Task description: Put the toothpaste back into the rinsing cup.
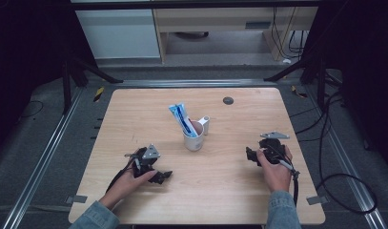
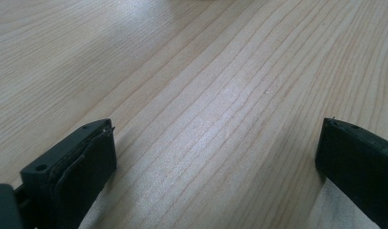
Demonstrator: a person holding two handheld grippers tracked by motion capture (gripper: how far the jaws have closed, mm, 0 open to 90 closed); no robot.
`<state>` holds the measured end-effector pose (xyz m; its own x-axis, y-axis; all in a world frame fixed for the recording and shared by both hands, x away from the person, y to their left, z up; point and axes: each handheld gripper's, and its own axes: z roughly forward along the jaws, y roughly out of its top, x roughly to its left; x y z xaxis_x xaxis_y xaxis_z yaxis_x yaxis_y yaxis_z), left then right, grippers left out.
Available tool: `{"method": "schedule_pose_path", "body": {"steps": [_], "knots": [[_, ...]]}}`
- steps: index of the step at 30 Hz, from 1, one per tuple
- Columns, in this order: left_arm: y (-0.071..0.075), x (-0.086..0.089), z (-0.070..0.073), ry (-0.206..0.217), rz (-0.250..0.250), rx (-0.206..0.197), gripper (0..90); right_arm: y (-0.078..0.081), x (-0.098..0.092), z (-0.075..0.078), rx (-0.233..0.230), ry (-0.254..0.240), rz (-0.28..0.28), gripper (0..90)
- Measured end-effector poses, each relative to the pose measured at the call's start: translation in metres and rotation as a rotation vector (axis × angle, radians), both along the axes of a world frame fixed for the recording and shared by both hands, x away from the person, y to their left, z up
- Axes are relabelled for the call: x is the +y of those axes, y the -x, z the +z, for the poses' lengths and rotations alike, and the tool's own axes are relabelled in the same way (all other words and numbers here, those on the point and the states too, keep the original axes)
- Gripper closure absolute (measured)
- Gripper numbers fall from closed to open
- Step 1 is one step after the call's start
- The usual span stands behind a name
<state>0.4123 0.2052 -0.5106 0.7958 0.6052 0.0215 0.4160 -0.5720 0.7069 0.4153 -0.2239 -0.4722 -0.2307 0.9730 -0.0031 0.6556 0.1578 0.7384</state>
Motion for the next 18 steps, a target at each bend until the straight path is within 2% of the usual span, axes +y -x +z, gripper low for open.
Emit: {"method": "schedule_pose_path", "body": {"steps": [5, 13, 16, 18], "knots": [[0.0, 0.0, 0.0, 0.0, 0.0, 0.0, 0.0, -0.001, 0.005, -0.02, 0.026, -0.023, -0.022, 12.3], [0.0, 0.0, 0.0, 0.001, -0.001, 0.0, 0.0, -0.002, 0.014, -0.036, 0.033, 0.001, -0.036, 9.0], [0.0, 0.0, 0.0, 0.001, -0.001, 0.0, 0.0, -0.001, 0.015, -0.042, -0.003, -0.002, -0.045, 6.8], [0.0, 0.0, 0.0, 0.001, -0.001, 0.0, 0.0, -0.001, 0.016, -0.042, 0.004, -0.002, -0.037, 4.3]]}}
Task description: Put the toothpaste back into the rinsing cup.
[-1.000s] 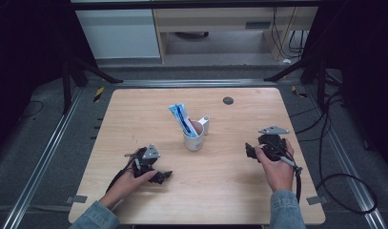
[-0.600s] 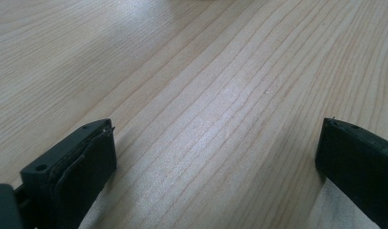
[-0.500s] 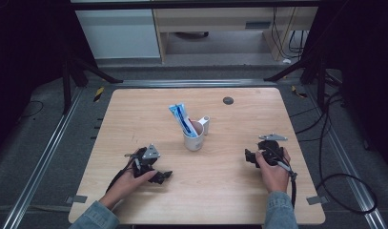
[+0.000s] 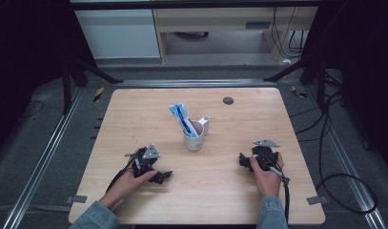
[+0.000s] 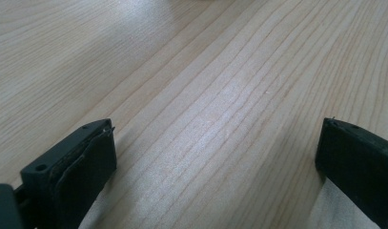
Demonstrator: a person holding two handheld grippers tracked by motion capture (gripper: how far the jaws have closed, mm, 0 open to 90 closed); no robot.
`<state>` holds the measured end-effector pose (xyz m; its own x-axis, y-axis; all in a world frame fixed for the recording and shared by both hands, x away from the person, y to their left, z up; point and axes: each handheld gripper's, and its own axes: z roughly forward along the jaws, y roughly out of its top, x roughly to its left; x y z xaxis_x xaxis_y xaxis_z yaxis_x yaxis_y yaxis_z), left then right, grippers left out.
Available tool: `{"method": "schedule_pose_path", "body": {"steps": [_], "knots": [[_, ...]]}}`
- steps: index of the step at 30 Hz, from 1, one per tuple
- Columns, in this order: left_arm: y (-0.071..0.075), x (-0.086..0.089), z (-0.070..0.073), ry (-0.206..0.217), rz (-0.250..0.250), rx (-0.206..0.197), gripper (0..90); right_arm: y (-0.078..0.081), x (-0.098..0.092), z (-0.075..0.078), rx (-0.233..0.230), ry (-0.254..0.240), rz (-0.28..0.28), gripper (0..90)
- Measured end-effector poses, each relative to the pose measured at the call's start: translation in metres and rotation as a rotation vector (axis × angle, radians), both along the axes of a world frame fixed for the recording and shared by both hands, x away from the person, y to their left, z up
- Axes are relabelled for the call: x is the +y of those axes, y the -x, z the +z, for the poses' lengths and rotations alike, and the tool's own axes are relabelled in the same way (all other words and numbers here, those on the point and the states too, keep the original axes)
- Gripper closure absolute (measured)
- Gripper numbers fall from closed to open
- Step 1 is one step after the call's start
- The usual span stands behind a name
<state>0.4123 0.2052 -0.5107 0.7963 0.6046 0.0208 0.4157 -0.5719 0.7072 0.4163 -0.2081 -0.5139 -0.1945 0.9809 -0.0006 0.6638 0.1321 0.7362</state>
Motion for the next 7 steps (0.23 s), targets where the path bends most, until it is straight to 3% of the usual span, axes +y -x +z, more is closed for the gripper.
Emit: {"method": "schedule_pose_path", "body": {"steps": [7], "knots": [[0.0, 0.0, -0.0001, 0.0, -0.001, 0.0, 0.0, -0.0006, 0.0014, -0.0004, 0.019, -0.004, -0.016, 0.3]]}}
